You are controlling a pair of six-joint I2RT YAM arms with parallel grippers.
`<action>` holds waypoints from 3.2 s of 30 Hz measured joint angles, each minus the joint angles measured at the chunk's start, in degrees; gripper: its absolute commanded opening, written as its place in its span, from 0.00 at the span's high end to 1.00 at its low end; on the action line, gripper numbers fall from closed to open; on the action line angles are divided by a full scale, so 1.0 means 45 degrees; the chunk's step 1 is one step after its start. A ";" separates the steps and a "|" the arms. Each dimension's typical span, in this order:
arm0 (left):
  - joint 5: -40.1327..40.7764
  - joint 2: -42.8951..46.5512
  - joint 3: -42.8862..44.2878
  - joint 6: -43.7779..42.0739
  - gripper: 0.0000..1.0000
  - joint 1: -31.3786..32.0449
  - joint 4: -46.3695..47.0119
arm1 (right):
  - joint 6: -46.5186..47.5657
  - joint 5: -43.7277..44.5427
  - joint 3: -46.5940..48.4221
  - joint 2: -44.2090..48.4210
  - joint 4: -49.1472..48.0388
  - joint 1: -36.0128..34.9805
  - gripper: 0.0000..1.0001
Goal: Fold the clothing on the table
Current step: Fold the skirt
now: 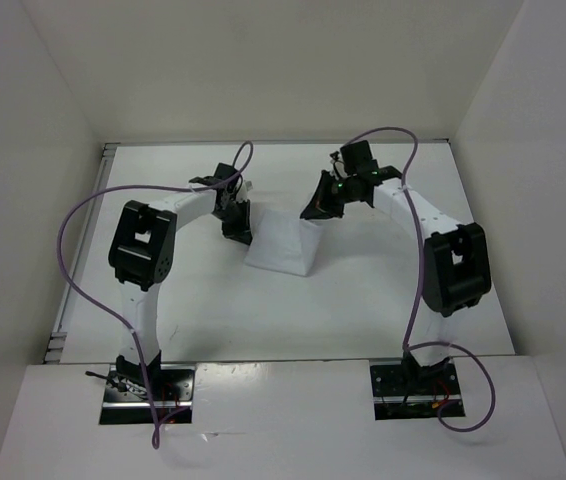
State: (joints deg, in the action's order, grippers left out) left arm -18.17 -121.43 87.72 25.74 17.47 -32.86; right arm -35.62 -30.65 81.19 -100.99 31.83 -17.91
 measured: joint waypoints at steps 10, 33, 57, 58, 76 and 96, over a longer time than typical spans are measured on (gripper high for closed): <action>-0.0748 0.0000 -0.0316 0.0039 0.93 0.0049 0.0486 | -0.0563 -0.0005 0.1996 -0.2875 -0.0272 -0.1812 1.00; -0.0704 0.0408 -0.0607 0.0000 0.82 -0.0685 0.0321 | -0.1593 -0.2089 0.3298 -0.5066 -0.2113 -0.2987 0.60; -0.2380 0.2210 0.0782 -0.0636 0.83 -0.0423 -0.0675 | -0.1457 -0.0719 -0.0398 -0.3075 -0.1957 -0.2579 0.97; -0.2380 0.2210 0.0835 -0.0636 0.83 -0.0442 -0.0680 | -0.1515 -0.0738 -0.0238 -0.3395 -0.1967 -0.2754 0.97; -0.2283 0.3016 0.0039 -0.0656 0.44 -0.0981 -0.0427 | -0.1574 0.0165 0.1389 -0.4240 -0.1341 -0.3934 0.72; -0.2278 0.8782 -0.7475 0.0704 0.40 -0.1282 0.1948 | -0.1491 0.2161 -0.7664 0.5537 -0.1127 0.0058 0.00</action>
State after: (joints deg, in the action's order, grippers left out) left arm -28.42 -81.91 54.08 28.91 11.70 -24.10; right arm -42.33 -20.93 46.70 -76.07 26.76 -17.65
